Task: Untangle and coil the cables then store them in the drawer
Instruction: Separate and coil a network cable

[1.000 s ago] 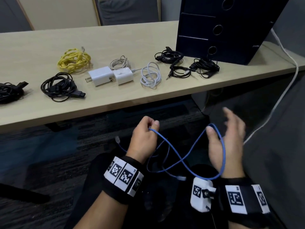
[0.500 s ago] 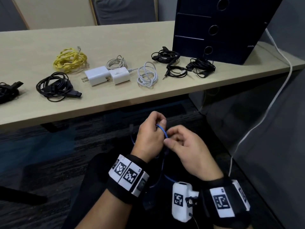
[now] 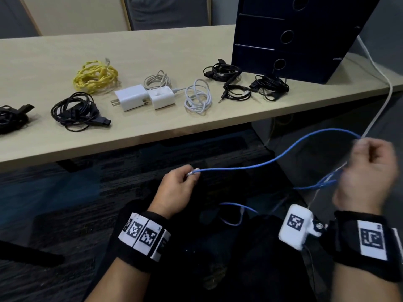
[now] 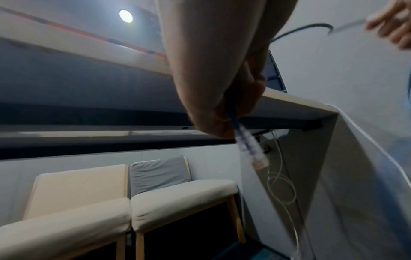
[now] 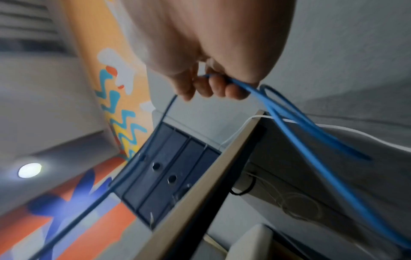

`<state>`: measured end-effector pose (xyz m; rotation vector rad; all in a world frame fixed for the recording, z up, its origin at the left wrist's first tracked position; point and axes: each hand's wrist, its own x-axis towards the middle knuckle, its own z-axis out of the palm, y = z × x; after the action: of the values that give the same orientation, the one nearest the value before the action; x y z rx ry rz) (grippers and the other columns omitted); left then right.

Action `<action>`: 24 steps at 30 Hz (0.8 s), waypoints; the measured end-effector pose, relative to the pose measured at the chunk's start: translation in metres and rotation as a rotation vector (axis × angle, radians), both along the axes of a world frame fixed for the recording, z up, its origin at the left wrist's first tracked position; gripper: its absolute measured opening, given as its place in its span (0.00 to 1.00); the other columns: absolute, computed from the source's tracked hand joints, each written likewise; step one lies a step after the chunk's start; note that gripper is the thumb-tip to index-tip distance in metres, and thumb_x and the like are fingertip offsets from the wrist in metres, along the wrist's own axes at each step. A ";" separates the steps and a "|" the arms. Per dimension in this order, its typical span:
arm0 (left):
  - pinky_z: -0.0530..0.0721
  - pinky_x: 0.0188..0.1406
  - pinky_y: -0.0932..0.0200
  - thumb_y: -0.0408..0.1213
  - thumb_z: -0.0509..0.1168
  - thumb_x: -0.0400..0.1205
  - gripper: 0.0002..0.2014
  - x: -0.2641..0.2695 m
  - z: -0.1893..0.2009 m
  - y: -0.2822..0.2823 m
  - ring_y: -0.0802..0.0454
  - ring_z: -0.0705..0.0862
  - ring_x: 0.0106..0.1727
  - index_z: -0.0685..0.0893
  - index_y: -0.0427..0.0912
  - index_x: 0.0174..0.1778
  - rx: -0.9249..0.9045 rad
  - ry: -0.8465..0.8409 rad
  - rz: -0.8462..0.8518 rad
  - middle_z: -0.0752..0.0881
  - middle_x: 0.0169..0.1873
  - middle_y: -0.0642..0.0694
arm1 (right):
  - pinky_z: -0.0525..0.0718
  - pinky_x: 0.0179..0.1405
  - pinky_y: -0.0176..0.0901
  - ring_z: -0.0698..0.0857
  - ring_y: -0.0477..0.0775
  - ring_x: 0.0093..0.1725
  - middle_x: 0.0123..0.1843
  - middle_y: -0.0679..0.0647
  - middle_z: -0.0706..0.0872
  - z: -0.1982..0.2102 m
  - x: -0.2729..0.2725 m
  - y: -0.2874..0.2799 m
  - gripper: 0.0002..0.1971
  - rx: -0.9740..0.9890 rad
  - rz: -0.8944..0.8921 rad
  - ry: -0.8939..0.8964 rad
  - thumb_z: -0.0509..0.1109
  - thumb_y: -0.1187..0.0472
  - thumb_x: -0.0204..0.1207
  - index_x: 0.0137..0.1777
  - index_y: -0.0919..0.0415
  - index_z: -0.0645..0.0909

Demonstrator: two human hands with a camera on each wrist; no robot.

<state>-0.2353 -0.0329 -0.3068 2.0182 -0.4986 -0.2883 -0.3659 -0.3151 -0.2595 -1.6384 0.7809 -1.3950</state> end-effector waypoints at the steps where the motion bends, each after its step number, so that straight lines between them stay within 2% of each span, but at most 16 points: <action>1: 0.79 0.31 0.48 0.48 0.63 0.83 0.19 -0.001 0.004 -0.003 0.56 0.71 0.27 0.71 0.41 0.31 -0.049 0.033 -0.007 0.70 0.21 0.56 | 0.76 0.48 0.41 0.77 0.39 0.41 0.42 0.48 0.80 -0.006 0.001 0.006 0.05 0.014 0.046 0.100 0.64 0.55 0.79 0.47 0.46 0.81; 2: 0.81 0.31 0.42 0.50 0.62 0.83 0.19 -0.004 0.009 -0.007 0.54 0.72 0.28 0.70 0.41 0.31 -0.093 0.061 -0.017 0.69 0.22 0.55 | 0.77 0.55 0.46 0.79 0.45 0.47 0.49 0.55 0.82 -0.013 0.004 0.012 0.09 0.018 0.068 0.248 0.66 0.57 0.78 0.56 0.48 0.82; 4: 0.81 0.30 0.40 0.47 0.62 0.84 0.18 -0.010 0.016 -0.015 0.51 0.71 0.28 0.70 0.43 0.30 -0.141 0.098 -0.019 0.68 0.22 0.55 | 0.72 0.69 0.51 0.78 0.60 0.63 0.66 0.65 0.78 -0.023 0.009 0.029 0.24 -0.060 0.115 0.509 0.71 0.59 0.77 0.73 0.59 0.75; 5: 0.80 0.28 0.43 0.44 0.63 0.85 0.17 -0.012 0.020 -0.020 0.51 0.71 0.27 0.71 0.45 0.30 -0.150 0.115 -0.018 0.68 0.21 0.56 | 0.68 0.73 0.52 0.75 0.62 0.69 0.71 0.64 0.75 -0.023 0.012 0.042 0.27 -0.124 0.178 0.553 0.72 0.59 0.76 0.75 0.60 0.74; 6: 0.77 0.25 0.48 0.41 0.64 0.84 0.16 -0.014 0.024 -0.024 0.51 0.70 0.26 0.73 0.46 0.30 -0.160 0.137 -0.022 0.69 0.20 0.56 | 0.67 0.75 0.50 0.74 0.60 0.71 0.71 0.61 0.76 -0.020 0.015 0.056 0.26 -0.198 0.300 0.532 0.72 0.59 0.76 0.74 0.59 0.76; 8: 0.71 0.23 0.56 0.36 0.65 0.83 0.13 -0.019 0.029 -0.031 0.51 0.69 0.23 0.75 0.47 0.32 -0.179 0.178 -0.051 0.71 0.20 0.54 | 0.71 0.73 0.39 0.79 0.49 0.69 0.67 0.53 0.82 -0.021 0.021 0.079 0.19 -0.252 0.631 0.417 0.67 0.49 0.78 0.67 0.53 0.81; 9: 0.69 0.22 0.58 0.34 0.65 0.82 0.12 -0.021 0.031 -0.034 0.52 0.69 0.22 0.76 0.46 0.33 -0.189 0.192 -0.069 0.72 0.21 0.52 | 0.74 0.70 0.37 0.81 0.44 0.66 0.64 0.50 0.85 -0.019 0.022 0.089 0.21 -0.182 0.790 0.402 0.65 0.40 0.78 0.65 0.49 0.81; 11: 0.68 0.20 0.61 0.30 0.65 0.81 0.12 -0.023 0.033 -0.037 0.54 0.69 0.21 0.76 0.45 0.33 -0.207 0.224 -0.076 0.74 0.20 0.52 | 0.79 0.64 0.39 0.86 0.42 0.60 0.55 0.47 0.90 -0.022 0.024 0.098 0.32 0.021 1.018 0.481 0.65 0.23 0.66 0.62 0.43 0.80; 13: 0.68 0.20 0.61 0.29 0.65 0.79 0.12 -0.020 0.034 -0.034 0.54 0.70 0.20 0.76 0.46 0.31 -0.239 0.254 -0.036 0.75 0.19 0.53 | 0.81 0.59 0.48 0.88 0.48 0.52 0.48 0.51 0.91 -0.029 0.022 0.098 0.37 0.105 1.131 0.573 0.68 0.19 0.57 0.56 0.46 0.82; 15: 0.67 0.24 0.58 0.34 0.65 0.74 0.09 -0.015 0.034 -0.029 0.50 0.69 0.23 0.77 0.48 0.29 -0.266 0.266 0.004 0.74 0.21 0.49 | 0.81 0.52 0.53 0.86 0.56 0.44 0.39 0.55 0.89 -0.032 0.016 0.096 0.33 0.161 1.216 0.564 0.71 0.23 0.60 0.46 0.52 0.84; 17: 0.67 0.26 0.55 0.33 0.65 0.74 0.08 -0.013 0.035 -0.025 0.49 0.69 0.27 0.78 0.47 0.30 -0.244 0.244 0.010 0.73 0.25 0.44 | 0.79 0.48 0.52 0.83 0.51 0.37 0.33 0.55 0.88 -0.032 0.012 0.096 0.23 0.202 1.237 0.460 0.73 0.33 0.68 0.40 0.54 0.82; 19: 0.66 0.24 0.57 0.29 0.65 0.77 0.09 -0.012 0.033 -0.023 0.49 0.68 0.27 0.77 0.43 0.32 -0.220 0.245 -0.004 0.71 0.25 0.43 | 0.82 0.49 0.55 0.81 0.47 0.34 0.30 0.53 0.84 -0.030 0.010 0.093 0.19 0.237 1.250 0.329 0.74 0.37 0.70 0.42 0.55 0.82; 21: 0.64 0.23 0.58 0.32 0.66 0.75 0.08 -0.013 0.034 -0.022 0.50 0.66 0.25 0.77 0.45 0.31 -0.246 0.278 -0.033 0.69 0.22 0.46 | 0.83 0.43 0.46 0.79 0.46 0.32 0.31 0.48 0.80 -0.028 0.013 0.092 0.19 0.235 1.235 0.274 0.76 0.40 0.69 0.44 0.56 0.82; 22: 0.63 0.23 0.58 0.35 0.66 0.72 0.06 -0.014 0.035 -0.021 0.50 0.66 0.25 0.77 0.47 0.29 -0.267 0.303 -0.069 0.69 0.22 0.47 | 0.79 0.38 0.41 0.77 0.46 0.31 0.30 0.47 0.78 -0.027 0.016 0.092 0.14 0.185 1.157 0.273 0.75 0.44 0.71 0.42 0.55 0.83; 24: 0.62 0.26 0.56 0.38 0.65 0.69 0.03 -0.018 0.039 -0.020 0.48 0.65 0.27 0.80 0.49 0.29 -0.302 0.351 -0.210 0.70 0.23 0.46 | 0.70 0.30 0.43 0.71 0.47 0.27 0.26 0.48 0.73 -0.029 0.025 0.092 0.07 0.168 0.922 0.240 0.69 0.49 0.74 0.38 0.50 0.83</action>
<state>-0.2532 -0.0527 -0.2678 1.5818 -0.4977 -0.6439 -0.3408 -0.2235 -0.2881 -1.7072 0.1806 -0.4760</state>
